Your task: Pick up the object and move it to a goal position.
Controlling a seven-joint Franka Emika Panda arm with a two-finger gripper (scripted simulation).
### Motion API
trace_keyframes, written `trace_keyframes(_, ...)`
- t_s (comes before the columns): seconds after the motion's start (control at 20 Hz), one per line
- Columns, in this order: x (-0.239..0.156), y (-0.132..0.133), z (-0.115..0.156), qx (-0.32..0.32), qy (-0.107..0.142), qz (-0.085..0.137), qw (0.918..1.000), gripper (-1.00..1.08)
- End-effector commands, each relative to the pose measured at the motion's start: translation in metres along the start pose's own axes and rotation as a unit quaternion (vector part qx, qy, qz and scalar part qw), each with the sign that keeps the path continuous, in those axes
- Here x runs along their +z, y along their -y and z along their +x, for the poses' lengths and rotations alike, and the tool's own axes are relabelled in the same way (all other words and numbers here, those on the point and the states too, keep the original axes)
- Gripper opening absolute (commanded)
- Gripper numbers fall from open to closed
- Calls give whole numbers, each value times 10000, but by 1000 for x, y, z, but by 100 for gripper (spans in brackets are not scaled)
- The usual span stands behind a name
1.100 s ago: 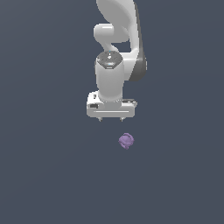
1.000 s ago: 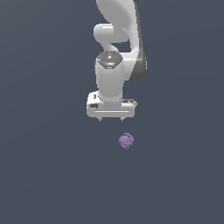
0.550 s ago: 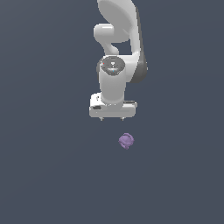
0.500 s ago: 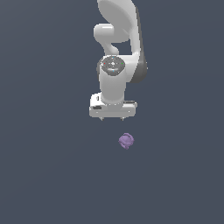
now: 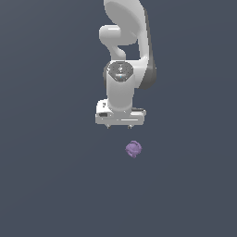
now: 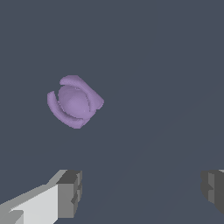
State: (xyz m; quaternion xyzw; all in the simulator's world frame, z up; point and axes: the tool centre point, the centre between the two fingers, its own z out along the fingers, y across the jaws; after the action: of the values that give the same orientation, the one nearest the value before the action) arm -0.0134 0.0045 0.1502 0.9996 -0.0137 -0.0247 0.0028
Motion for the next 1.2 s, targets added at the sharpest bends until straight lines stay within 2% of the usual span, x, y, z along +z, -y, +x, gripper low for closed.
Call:
trace_keyframes(0.0, 2, 3, 2, 134, -6, 4, 9999, 100)
trace_keyframes(0.3, 9, 12, 11, 630, -36, 18, 9980, 100)
trace_keyframes(0.55, 17, 23, 21, 1199, -69, 34, 9928, 100)
trace_keyframes(0.85, 28, 37, 33, 1914, -111, 56, 9814, 100)
trace_keyframes(1.15, 39, 51, 44, 2615, -152, 79, 9651, 100)
